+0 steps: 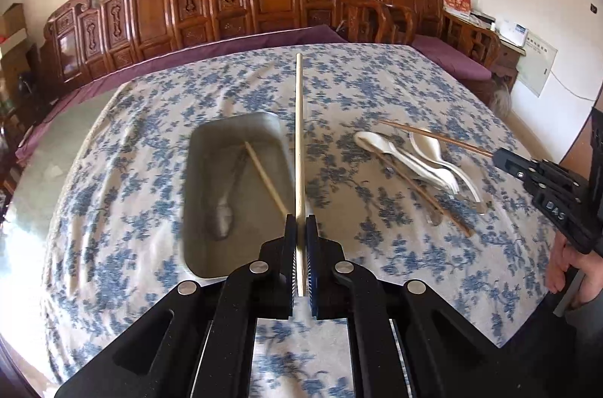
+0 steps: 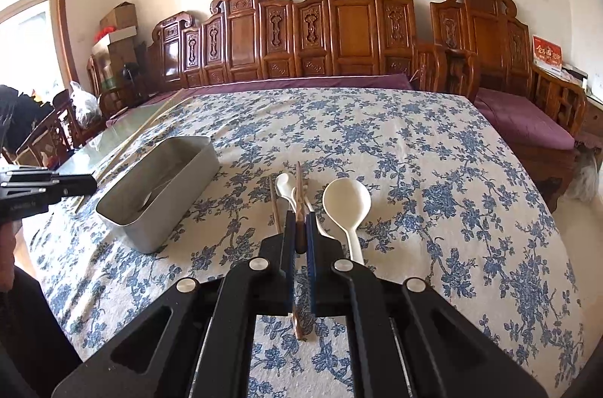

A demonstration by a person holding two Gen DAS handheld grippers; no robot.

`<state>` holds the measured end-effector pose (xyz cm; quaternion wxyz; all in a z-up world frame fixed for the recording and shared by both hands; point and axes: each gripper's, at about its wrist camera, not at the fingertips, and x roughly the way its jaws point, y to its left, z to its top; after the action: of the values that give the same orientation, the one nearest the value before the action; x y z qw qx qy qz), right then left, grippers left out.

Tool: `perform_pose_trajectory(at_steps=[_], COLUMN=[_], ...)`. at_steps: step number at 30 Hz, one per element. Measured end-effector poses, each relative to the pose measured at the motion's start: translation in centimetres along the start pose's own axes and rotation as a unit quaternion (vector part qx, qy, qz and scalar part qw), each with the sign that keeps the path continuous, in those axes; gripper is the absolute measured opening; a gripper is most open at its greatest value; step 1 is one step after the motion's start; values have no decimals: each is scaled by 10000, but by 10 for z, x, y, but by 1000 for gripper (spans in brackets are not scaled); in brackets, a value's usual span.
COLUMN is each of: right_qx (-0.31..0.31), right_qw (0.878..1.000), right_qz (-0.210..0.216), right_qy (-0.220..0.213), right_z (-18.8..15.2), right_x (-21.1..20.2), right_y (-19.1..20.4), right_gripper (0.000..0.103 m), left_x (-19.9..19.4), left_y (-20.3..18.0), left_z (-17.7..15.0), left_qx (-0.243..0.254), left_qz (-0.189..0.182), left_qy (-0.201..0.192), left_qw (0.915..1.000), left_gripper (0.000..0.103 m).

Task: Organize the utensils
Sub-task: 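Carry the chopstick into the tray and open the left tool while the right tool holds its chopstick, then move the right tool's chopstick over the tray and open the right tool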

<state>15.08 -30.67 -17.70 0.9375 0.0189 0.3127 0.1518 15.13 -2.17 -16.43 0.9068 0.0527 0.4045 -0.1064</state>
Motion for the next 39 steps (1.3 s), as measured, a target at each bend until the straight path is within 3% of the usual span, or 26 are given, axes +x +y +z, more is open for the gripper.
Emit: perform_pose_trajectory(at_steps=[5, 11, 22, 31, 39], right_qx=[-109, -200, -247, -350, -509], right_qw=[9999, 9997, 9994, 9990, 9983], right_qz=[67, 103, 148, 135, 88], right_qy=[-19, 87, 199, 254, 268], right_z=[0, -4, -6, -7, 1], right_x=[-1, 6, 15, 18, 12], right_y=[9, 14, 16, 23, 36], right_gripper=[6, 6, 6, 6, 6], left_x=[7, 35, 73, 82, 56], left_y=[29, 55, 53, 54, 60], left_z=[0, -2, 1, 6, 8], left_qx=[-126, -259, -49, -164, -230], left_qz=[116, 65, 32, -72, -58], left_qy=[147, 599, 966, 863, 303], left_qw=[9997, 9978, 9953, 9961, 9993], left_gripper=[4, 4, 4, 4, 7])
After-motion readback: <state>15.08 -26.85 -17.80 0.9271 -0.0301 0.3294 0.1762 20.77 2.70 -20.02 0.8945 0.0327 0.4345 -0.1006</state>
